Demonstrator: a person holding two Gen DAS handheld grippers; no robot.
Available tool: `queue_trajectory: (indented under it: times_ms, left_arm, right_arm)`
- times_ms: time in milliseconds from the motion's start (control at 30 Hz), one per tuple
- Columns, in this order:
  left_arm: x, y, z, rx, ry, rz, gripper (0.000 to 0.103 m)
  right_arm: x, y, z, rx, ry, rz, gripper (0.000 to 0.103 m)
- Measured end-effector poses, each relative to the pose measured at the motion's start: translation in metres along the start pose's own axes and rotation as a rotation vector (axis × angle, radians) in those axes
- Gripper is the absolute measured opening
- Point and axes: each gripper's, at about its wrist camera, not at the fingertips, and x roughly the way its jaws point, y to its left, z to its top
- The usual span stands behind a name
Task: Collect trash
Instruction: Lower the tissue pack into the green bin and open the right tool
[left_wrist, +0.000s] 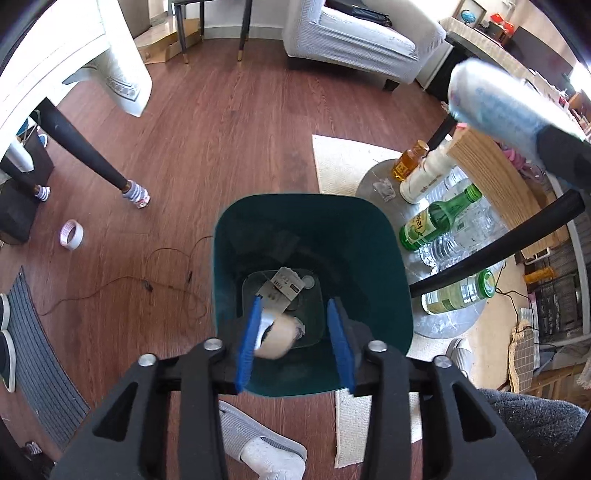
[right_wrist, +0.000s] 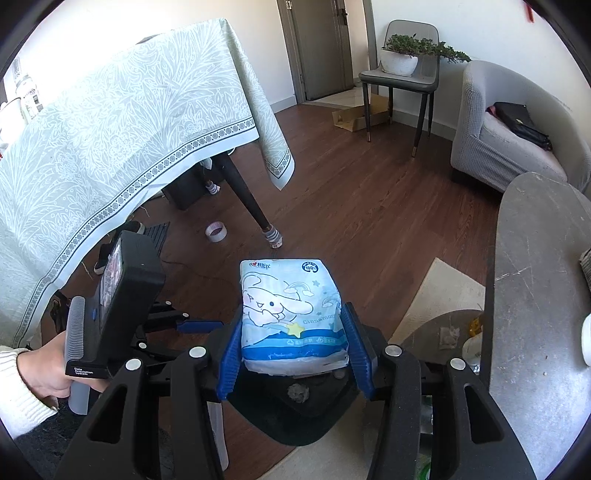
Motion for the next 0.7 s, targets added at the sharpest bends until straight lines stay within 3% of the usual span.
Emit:
queue_trajectory:
  times_ms: [700]
  left_arm:
    - [-0.059,0.024,0.007,-0.073,-0.140,-0.012,0.039]
  right_arm:
    - [0.062,0.017,-0.012,-0.005,0.163,-0.019,0.051]
